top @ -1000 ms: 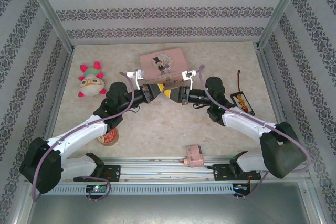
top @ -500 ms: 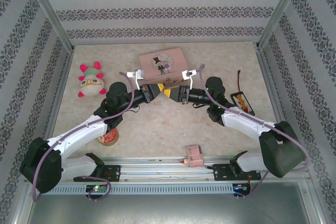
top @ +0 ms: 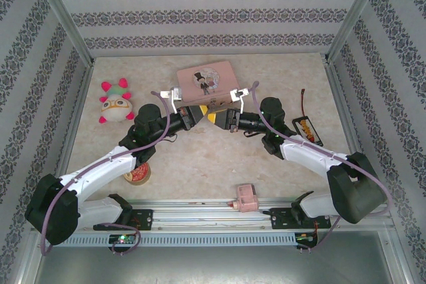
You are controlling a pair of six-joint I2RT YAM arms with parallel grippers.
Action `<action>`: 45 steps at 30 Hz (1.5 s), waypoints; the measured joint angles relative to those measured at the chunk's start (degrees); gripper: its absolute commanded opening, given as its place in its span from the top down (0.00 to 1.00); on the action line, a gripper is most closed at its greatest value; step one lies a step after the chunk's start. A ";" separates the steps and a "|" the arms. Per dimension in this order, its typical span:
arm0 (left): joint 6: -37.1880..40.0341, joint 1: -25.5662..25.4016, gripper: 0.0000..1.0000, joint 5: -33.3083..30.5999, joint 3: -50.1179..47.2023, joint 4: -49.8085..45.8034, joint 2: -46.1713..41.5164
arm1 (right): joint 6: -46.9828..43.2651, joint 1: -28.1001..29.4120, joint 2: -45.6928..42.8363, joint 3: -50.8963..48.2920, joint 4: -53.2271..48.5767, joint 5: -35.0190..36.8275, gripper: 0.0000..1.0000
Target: Unlock the padlock with the key
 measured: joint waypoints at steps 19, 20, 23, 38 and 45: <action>-0.28 0.09 0.42 -1.14 -0.15 1.05 0.00 | 1.31 -0.07 0.15 0.04 0.37 -0.02 1.00; -0.39 0.15 0.30 -1.75 -0.15 1.03 -0.04 | 1.49 -0.24 0.15 0.04 0.37 -0.02 1.00; -0.61 0.33 0.07 -4.00 -0.15 -0.55 -1.07 | 1.66 -1.20 -0.07 0.02 -0.35 0.11 1.00; 5.49 -2.21 0.00 -22.49 10.91 -26.08 -0.52 | -2.58 -10.36 -13.53 -6.19 -24.15 9.75 1.00; 8.79 -10.97 0.01 -37.38 20.61 -37.55 11.54 | -8.55 -14.01 -19.71 -6.82 -41.16 15.96 1.00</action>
